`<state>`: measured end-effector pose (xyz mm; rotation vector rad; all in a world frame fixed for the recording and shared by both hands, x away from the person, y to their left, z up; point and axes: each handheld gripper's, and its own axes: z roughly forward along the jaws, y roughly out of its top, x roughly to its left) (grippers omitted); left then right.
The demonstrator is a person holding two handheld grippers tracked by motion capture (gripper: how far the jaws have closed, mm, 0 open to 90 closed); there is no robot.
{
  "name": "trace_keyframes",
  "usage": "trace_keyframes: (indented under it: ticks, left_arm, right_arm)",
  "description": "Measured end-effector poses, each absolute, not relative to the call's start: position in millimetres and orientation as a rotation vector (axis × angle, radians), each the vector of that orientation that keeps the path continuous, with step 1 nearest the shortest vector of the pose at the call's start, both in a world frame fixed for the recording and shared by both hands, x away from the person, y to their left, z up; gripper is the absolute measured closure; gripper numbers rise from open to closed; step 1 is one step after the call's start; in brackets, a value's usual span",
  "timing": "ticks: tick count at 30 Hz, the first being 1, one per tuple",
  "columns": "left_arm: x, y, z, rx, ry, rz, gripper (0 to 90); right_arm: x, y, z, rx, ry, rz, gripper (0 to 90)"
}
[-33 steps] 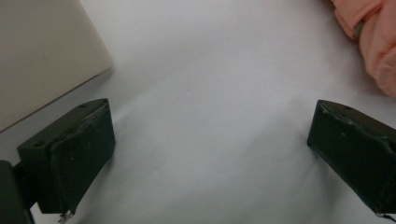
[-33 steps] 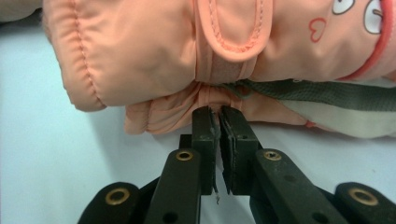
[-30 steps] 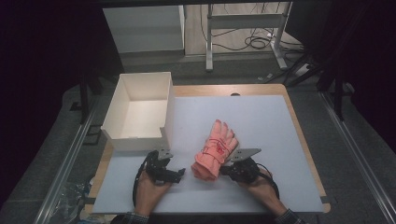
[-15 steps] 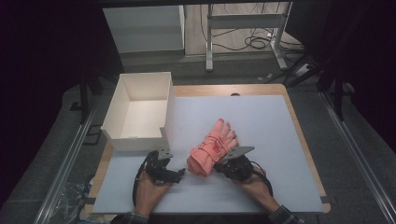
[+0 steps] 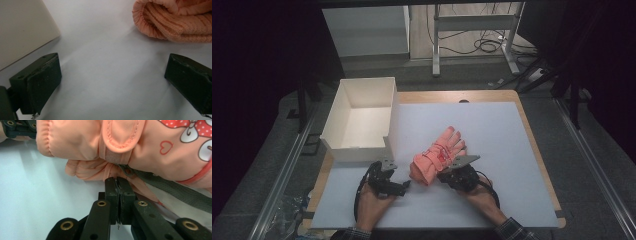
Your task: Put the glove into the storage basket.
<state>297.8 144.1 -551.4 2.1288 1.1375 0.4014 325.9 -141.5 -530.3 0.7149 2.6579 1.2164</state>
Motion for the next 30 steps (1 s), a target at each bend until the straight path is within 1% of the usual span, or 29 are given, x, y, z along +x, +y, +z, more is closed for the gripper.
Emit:
trace_keyframes:
  ticks: [10, 19, 25, 26, 27, 30]
  left_arm:
    - [298.4, 144.0, -551.2, 2.131, 1.142, 0.394, 0.5]
    - [298.7, 144.2, -551.0, 2.134, 1.138, 0.394, 0.6]
    - [298.7, 144.3, -551.1, 2.131, 1.137, 0.393, 0.6]
    - [298.7, 144.3, -551.1, 2.131, 1.137, 0.393, 0.6]
    - [298.5, 144.2, -551.1, 2.129, 1.139, 0.394, 0.6]
    - [298.5, 144.3, -551.0, 2.130, 1.135, 0.395, 0.7]
  right_arm:
    - [319.1, -154.8, -519.8, 0.703, 2.621, 1.218, 82.1]
    - [319.9, -189.0, -518.5, 0.783, 2.546, 1.182, 72.6]
    - [321.4, -212.3, -519.2, 0.835, 2.492, 1.134, 61.0]
    - [321.4, -212.3, -519.2, 0.835, 2.492, 1.134, 61.0]
    - [322.2, -221.5, -519.9, 0.860, 2.476, 1.120, 55.3]
    - [323.5, -232.6, -521.5, 0.894, 2.444, 1.094, 45.5]
